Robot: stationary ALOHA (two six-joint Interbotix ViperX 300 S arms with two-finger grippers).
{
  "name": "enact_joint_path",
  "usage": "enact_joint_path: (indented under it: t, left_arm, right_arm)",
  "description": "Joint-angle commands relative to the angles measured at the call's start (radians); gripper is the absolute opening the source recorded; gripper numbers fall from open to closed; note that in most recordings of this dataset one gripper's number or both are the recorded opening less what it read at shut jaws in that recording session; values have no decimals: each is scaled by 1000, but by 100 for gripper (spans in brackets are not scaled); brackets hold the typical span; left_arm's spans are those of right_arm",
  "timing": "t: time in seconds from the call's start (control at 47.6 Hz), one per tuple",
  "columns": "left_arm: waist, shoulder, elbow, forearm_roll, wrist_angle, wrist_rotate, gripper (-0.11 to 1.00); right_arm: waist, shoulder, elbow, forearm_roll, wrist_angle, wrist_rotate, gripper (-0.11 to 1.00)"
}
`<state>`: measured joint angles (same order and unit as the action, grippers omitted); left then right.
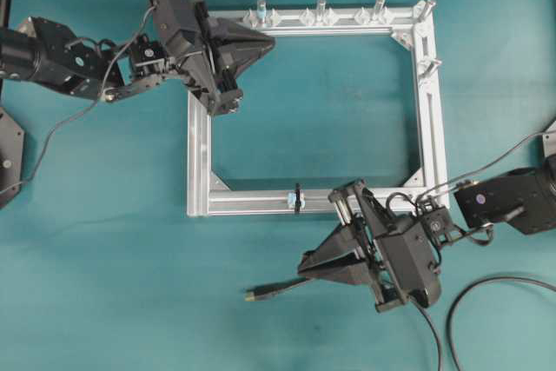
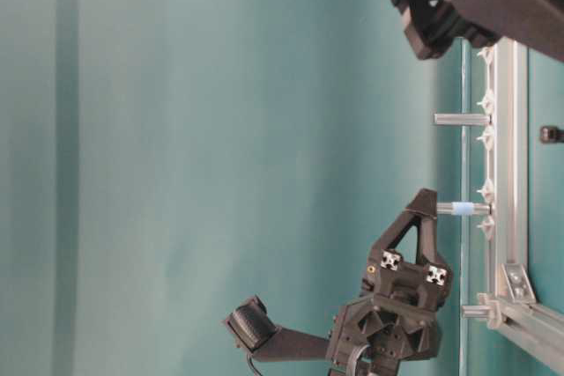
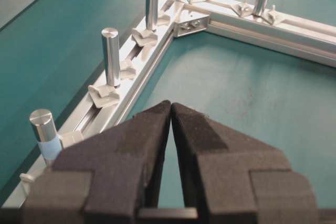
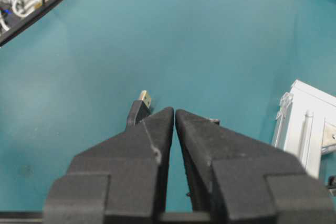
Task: Insert the wire through the string loop located in the center.
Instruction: 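Move the right gripper down over the black USB cable near its plug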
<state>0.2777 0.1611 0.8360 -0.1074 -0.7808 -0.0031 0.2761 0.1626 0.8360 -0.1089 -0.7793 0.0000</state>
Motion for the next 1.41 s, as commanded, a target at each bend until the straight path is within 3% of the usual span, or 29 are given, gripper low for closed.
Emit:
enact_joint_path:
  t: [0.0, 0.147, 0.399, 0.924, 1.029, 1.176, 1.386]
  left_arm:
    - [-6, -43, -23, 49, 29, 3, 15]
    - [-9, -87, -29, 49, 121, 8, 0]
    - [-11, -149, -12, 49, 218, 2, 0]
    - [-31, -172, 3, 49, 259, -3, 0]
    - [-31, -176, 3, 49, 261, -2, 0]
    - [-31, -181, 8, 49, 261, -3, 0]
    - [-32, -187, 9, 49, 273, -3, 0]
  right_arm:
    - [-5, -12, -15, 0, -6, 0, 19]
    - [-6, -12, -14, 2, 9, 2, 0]
    - [-5, -12, -34, -3, 37, 0, 0]
    - [-6, -12, -61, -2, 137, 2, 1]
    - [-5, -12, -60, 0, 138, 9, 20]
    - [-6, -11, -58, 2, 141, 41, 63]
    - [-5, 9, -58, 2, 121, 91, 66]
